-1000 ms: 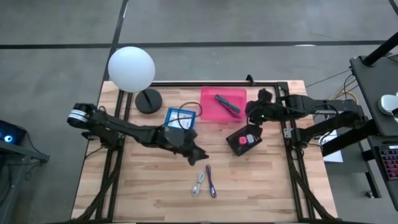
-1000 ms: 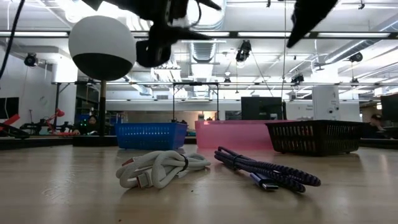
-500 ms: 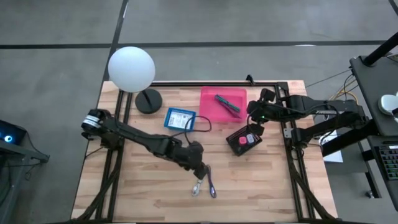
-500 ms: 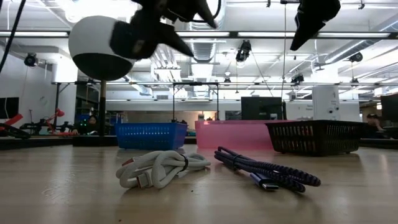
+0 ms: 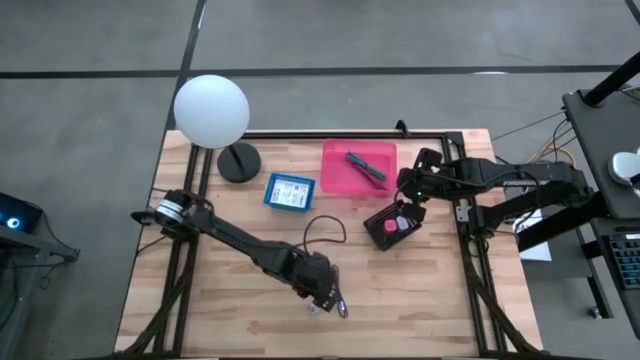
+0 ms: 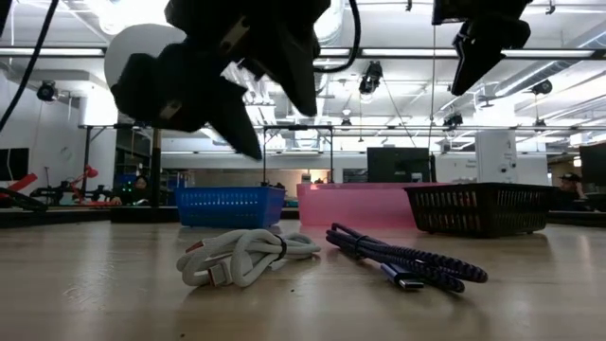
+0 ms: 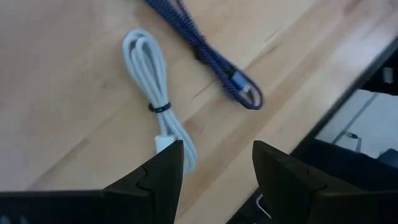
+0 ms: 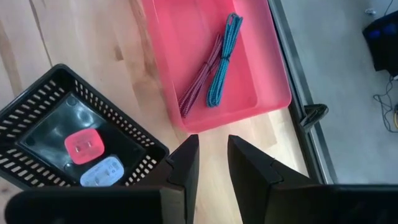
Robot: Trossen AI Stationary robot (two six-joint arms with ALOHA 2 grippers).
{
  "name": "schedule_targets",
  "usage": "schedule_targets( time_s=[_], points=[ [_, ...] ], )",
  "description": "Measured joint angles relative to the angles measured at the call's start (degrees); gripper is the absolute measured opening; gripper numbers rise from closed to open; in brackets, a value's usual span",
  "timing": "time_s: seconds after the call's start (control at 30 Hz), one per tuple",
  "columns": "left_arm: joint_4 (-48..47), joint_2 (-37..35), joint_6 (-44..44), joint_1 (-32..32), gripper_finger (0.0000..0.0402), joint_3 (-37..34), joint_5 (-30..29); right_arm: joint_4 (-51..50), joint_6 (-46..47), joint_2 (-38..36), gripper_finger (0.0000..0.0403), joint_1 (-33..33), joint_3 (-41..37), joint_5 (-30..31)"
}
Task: Pick and place items into bin
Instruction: Put the white charger cable into the pink bin
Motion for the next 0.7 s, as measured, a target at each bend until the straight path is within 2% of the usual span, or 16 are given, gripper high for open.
schedule_targets(
  time_s=[0.3, 0.7],
  points=[
    [0.1, 1.7, -7.1, -0.7, 0.0176, 0.1, -1.1, 0.6, 0.1, -0.8, 0.0071, 0.0, -0.5, 0.0],
    [-0.4, 3.4, -7.4, -0.3, 0.0176, -0.3, 0.2, 0.8, -2.9, -0.8, 0.0073, 0.0, -0.5, -0.1]
  ],
)
